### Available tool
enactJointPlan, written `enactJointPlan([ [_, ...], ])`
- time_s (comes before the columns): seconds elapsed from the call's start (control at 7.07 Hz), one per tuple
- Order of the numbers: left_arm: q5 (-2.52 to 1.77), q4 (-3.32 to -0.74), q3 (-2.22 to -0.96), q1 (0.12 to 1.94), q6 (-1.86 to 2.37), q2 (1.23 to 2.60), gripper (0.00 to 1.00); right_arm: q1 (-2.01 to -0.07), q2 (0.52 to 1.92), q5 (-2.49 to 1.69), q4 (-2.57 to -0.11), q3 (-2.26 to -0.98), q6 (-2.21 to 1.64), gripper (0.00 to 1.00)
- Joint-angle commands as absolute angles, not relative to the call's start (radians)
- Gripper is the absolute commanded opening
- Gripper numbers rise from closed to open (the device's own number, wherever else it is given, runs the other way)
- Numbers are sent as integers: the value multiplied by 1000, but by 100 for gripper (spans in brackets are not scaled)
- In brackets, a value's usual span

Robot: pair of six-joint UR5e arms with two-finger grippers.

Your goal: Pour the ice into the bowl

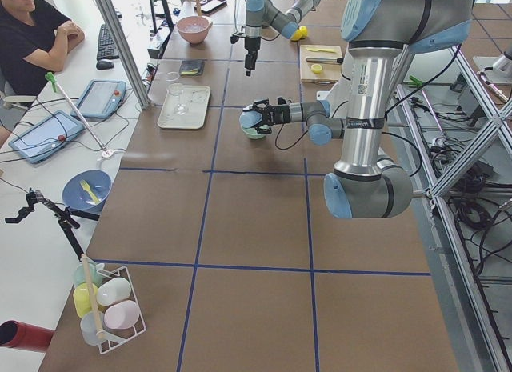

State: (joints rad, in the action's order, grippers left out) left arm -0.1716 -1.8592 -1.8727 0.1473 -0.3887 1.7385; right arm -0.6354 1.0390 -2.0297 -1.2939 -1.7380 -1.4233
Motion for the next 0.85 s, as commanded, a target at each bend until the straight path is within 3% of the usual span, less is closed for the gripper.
enactJointPlan([
  [0.0,-158,-1859,-1867,146,-428,1741,0,-637,1039,-2029,-1295,-1738,-1424,100],
  [0.71,-160,-1870,-1870,146,-460,1743,0,-635,1035,-2028,-1293,-1738,-1431,100],
])
